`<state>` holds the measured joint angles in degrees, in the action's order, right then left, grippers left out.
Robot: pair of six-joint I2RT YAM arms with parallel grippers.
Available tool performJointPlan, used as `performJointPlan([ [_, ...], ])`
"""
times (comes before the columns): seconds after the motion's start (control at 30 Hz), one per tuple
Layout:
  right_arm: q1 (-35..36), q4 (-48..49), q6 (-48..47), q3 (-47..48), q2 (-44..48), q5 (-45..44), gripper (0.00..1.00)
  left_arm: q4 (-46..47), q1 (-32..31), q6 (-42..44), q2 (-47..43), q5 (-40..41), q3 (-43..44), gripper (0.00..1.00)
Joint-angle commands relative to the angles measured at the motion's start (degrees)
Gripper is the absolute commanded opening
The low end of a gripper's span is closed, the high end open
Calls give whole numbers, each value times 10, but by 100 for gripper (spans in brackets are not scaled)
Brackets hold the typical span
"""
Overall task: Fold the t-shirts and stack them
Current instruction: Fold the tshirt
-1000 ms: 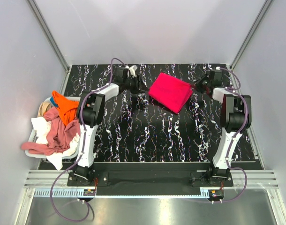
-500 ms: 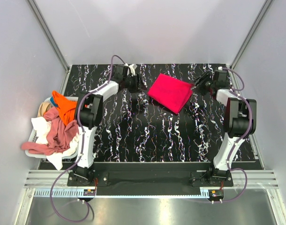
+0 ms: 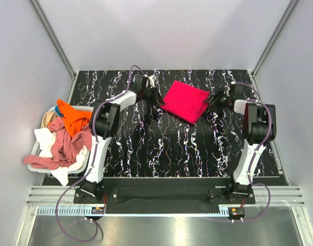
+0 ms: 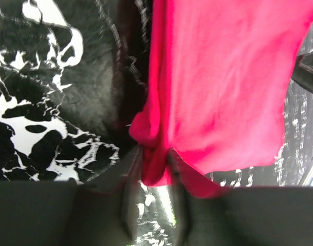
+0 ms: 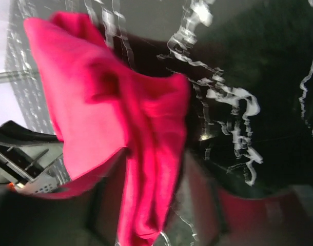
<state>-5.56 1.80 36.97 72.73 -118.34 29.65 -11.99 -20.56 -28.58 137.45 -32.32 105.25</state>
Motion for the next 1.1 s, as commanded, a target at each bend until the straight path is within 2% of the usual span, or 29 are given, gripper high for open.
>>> performJointPlan([
  [0.0,5,-3,-15,22,-24,30,52,-14,3,-4,8,10,22,19],
  [0.07,6,-1,-18,19,-27,36,44,-26,3,-8,0,25,10,4],
  [0.13,9,7,-21,12,-23,44,26,-36,4,-17,-23,45,-11,0],
  [0.23,17,25,-16,-4,-16,61,19,-37,3,-17,-68,58,-66,0],
  [0.37,39,67,8,-46,3,82,16,-60,3,-10,-136,87,-146,12],
  [0.4,46,76,13,-67,8,81,16,-87,3,-5,-152,126,-159,21],
  [0.47,76,87,20,-94,29,74,16,-110,3,-5,-202,173,-192,33],
  [0.57,112,134,48,-169,76,59,17,-134,-1,9,-280,225,-214,43],
  [0.77,129,160,79,-246,143,38,29,-138,-59,35,-322,241,-188,46],
  [0.8,129,137,74,-253,153,29,32,-137,-87,41,-322,253,-181,46],
  [0.83,130,122,72,-254,166,4,41,-136,-103,47,-315,262,-174,46],
  [0.97,129,101,86,-269,220,-39,43,-130,-173,73,-280,312,-120,47],
  [1.07,129,100,95,-263,223,-59,38,-128,-214,92,-236,350,-74,48],
])
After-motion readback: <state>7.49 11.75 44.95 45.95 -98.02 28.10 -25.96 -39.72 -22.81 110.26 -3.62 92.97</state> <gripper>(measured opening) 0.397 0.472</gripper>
